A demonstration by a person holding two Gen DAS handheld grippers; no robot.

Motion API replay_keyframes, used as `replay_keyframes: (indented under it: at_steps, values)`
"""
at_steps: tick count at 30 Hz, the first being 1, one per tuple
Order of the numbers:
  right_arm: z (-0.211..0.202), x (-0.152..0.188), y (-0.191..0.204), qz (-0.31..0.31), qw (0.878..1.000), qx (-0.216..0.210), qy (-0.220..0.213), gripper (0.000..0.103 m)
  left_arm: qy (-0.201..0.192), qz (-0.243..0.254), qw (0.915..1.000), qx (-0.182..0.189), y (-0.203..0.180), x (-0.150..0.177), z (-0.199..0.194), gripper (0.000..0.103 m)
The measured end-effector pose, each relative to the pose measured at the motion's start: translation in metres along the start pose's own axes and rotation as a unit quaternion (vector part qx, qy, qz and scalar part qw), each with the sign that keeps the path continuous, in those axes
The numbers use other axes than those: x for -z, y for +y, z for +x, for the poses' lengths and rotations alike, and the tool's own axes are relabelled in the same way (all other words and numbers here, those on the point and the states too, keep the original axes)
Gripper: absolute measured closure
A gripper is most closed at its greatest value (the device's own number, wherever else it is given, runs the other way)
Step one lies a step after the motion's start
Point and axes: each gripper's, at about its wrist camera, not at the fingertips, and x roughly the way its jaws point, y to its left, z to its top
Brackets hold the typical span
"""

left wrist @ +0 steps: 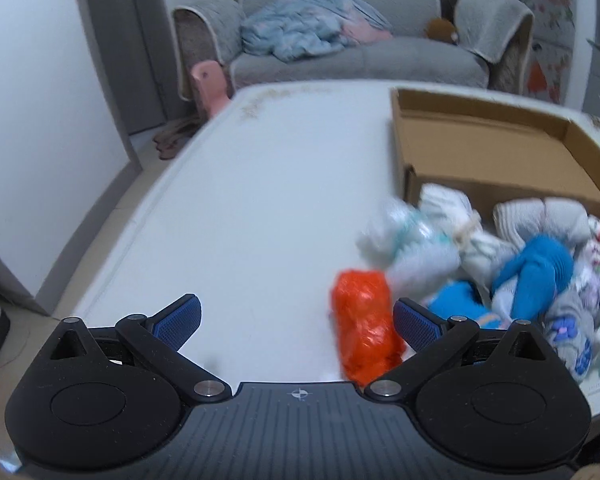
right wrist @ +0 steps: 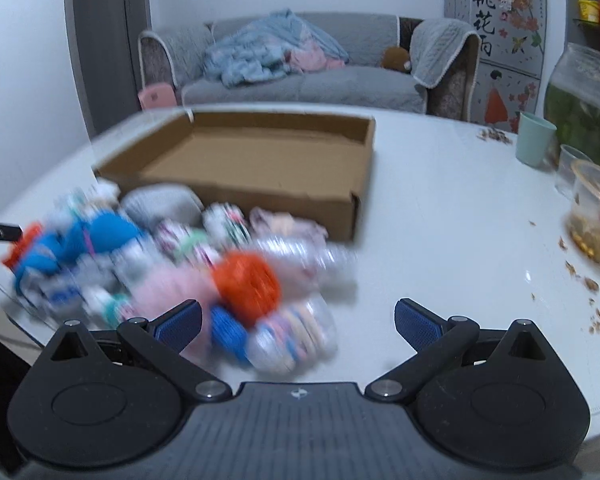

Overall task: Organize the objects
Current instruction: 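Grasp orange plastic bundle with left tool while right tool grasps bubble-wrapped striped bundle, then carry both bundles into the cardboard tray and open both tools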

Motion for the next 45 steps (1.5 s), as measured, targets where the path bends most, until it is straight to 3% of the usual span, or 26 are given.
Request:
replay_keyframes:
  at_steps: [7,10,14,18,23,26,34,45]
  values:
    - [0.022,0.000,0.000,0.012,1.000,-0.016,0.005,0.002,0.021,0.020,0.9996,-0.005,-0.003,-0.002,0.028,0.001]
    - [0.026,-0.002,-0.001,0.011,1.000,-0.025,0.001,0.013,0.025,0.028,0.9992,-0.011,0.001,-0.001,0.037,0.001]
    - [0.023,0.001,-0.005,0.010,0.999,-0.031,-0.005,0.028,0.020,0.008,0.9997,0.013,0.010,0.000,0.043,0.003]
    - [0.015,0.014,-0.006,0.014,0.999,-0.044,-0.009,0.049,0.018,-0.018,0.9979,0.060,0.017,0.002,0.043,0.019]
    - [0.013,0.020,-0.008,0.021,0.998,-0.051,-0.004,0.050,0.005,-0.012,0.9969,0.077,0.017,0.003,0.037,0.057]
    - [0.013,0.023,-0.008,0.010,0.999,-0.048,0.001,0.046,0.005,-0.015,0.9966,0.081,0.019,0.001,0.038,0.061]
    - [0.008,0.025,-0.018,0.012,0.998,-0.058,-0.009,0.057,0.007,-0.012,0.9963,0.084,0.019,-0.001,0.037,0.064]
    - [-0.007,0.011,-0.035,0.012,0.998,-0.047,-0.036,0.058,-0.019,-0.015,0.9962,0.083,0.028,-0.021,0.024,0.064]
